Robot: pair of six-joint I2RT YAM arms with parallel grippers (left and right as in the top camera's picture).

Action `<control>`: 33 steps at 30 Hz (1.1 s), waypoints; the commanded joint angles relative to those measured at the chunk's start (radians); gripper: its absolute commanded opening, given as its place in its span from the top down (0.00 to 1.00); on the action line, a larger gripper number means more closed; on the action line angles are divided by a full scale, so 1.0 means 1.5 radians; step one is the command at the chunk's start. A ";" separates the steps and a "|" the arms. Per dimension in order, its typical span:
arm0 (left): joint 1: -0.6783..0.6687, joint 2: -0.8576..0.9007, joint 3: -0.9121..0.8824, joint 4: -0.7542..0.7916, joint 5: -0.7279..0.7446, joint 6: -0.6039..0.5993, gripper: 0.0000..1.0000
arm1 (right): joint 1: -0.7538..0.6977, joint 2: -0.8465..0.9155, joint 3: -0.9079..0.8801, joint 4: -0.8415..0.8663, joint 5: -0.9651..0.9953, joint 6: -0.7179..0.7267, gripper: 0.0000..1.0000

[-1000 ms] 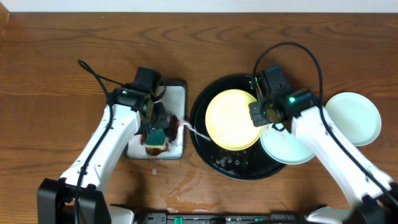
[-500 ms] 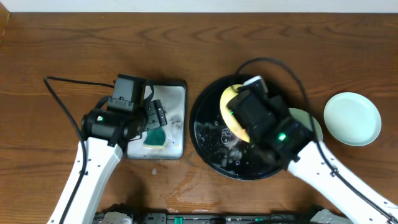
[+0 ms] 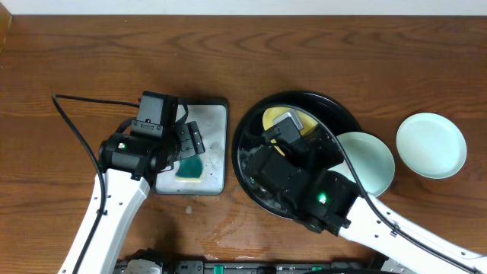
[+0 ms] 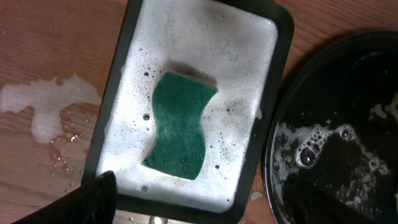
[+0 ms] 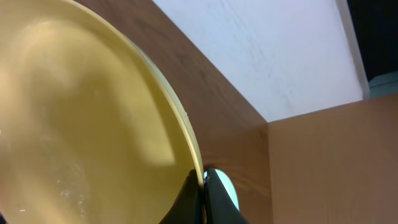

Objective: Clean dirty plates on tray and stack at the side
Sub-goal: 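Lift the yellow plate off the tray with the right gripper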

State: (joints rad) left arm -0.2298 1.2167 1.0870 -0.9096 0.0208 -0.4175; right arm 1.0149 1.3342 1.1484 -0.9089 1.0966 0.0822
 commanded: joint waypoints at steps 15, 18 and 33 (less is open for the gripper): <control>0.004 -0.001 0.007 -0.002 -0.001 0.004 0.15 | 0.012 -0.005 0.007 0.000 0.049 -0.024 0.99; 0.004 -0.001 0.007 -0.002 -0.002 0.004 0.15 | 0.012 -0.005 0.007 0.000 0.049 -0.024 0.99; 0.004 -0.001 0.007 -0.002 -0.002 0.004 0.15 | 0.012 -0.005 0.007 0.000 0.050 -0.024 0.99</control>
